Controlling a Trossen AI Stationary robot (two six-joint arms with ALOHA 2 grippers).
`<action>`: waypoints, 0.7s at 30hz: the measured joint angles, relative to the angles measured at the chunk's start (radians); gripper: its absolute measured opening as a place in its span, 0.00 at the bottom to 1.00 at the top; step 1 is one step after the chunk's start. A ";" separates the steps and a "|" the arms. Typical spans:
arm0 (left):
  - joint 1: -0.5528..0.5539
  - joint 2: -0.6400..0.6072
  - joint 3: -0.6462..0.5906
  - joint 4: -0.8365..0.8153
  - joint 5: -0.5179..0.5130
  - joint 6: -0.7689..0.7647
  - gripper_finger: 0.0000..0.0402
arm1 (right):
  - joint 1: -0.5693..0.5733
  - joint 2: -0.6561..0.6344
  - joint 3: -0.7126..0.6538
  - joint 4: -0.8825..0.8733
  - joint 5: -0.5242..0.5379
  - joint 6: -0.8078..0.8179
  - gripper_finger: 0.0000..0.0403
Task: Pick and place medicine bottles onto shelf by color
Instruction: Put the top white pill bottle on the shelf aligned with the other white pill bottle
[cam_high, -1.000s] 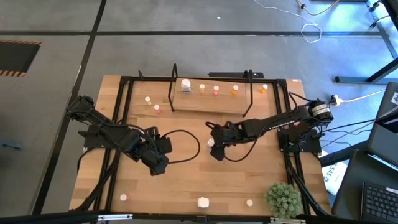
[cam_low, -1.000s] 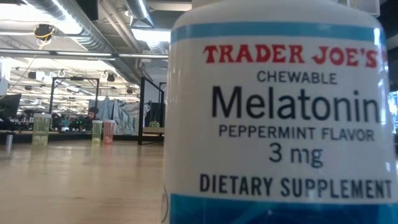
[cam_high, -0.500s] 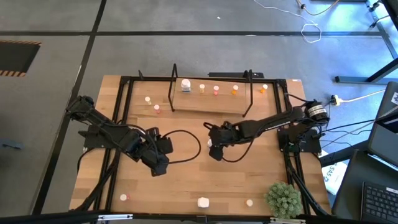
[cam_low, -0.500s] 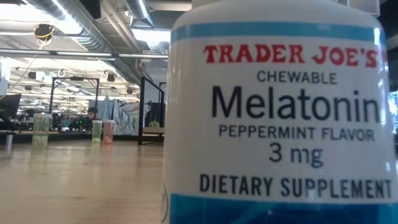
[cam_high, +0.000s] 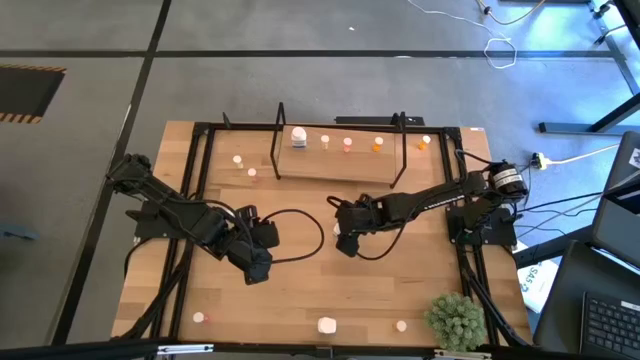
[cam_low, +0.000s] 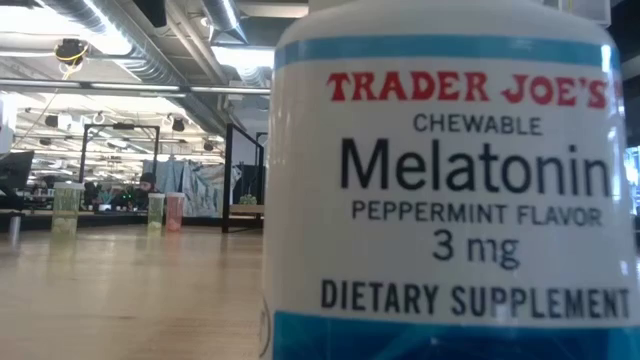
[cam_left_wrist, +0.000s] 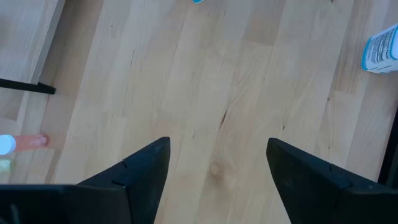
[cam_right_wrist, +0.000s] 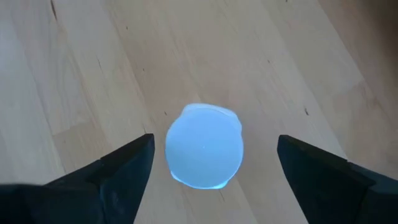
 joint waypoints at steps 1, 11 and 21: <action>0.000 0.000 0.000 0.000 0.000 0.000 0.65 | 0.000 0.002 0.000 -0.002 0.000 0.000 0.85; 0.000 0.000 0.000 0.008 0.000 0.000 0.65 | -0.006 0.028 0.000 0.005 0.000 0.016 0.85; 0.000 0.000 0.000 0.008 0.000 0.000 0.65 | -0.006 0.028 0.000 0.017 0.000 0.018 0.79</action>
